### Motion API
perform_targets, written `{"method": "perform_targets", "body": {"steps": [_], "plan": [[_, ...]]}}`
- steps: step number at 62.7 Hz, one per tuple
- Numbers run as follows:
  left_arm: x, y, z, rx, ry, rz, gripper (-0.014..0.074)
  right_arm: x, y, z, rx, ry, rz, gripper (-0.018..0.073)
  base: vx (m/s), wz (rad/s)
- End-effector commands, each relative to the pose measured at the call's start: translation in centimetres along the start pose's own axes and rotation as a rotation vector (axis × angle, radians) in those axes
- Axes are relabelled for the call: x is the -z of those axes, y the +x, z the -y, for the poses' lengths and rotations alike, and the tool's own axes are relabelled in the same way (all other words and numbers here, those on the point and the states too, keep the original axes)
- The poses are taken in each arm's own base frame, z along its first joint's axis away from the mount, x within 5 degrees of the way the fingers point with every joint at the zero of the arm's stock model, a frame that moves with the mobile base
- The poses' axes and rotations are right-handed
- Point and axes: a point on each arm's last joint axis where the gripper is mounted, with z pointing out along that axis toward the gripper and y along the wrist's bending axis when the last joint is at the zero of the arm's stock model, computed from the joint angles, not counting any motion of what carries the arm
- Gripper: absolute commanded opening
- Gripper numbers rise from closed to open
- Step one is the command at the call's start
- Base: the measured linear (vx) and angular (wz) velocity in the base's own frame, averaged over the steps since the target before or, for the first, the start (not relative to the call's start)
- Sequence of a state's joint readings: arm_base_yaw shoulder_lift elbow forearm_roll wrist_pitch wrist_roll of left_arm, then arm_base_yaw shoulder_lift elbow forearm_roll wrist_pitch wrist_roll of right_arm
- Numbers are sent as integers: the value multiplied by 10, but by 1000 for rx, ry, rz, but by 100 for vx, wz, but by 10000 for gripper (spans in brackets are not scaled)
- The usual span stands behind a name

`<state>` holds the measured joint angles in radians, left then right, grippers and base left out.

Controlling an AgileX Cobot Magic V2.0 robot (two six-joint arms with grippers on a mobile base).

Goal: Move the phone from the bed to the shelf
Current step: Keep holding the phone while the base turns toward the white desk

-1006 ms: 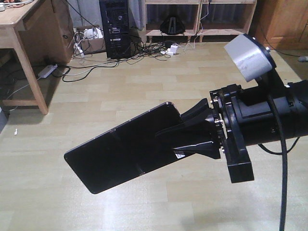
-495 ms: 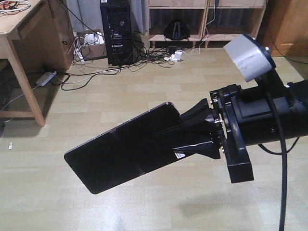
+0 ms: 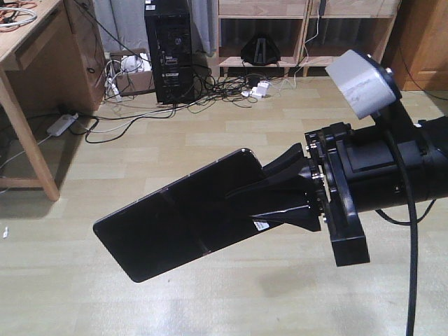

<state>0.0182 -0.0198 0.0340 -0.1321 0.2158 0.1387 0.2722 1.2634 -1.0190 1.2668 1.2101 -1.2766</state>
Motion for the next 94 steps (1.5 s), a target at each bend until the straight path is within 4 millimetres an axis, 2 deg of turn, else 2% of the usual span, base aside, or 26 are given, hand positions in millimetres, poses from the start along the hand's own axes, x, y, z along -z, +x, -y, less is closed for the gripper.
{"method": "perform_targets", "body": {"steps": [1, 94], "plan": [[1, -7, -1, 9, -7, 82, 1, 7, -15, -18, 22, -95, 81, -1, 25, -1], [1, -7, -1, 9, -7, 82, 1, 7, -15, -18, 22, -95, 81, -1, 23, -7]]}}
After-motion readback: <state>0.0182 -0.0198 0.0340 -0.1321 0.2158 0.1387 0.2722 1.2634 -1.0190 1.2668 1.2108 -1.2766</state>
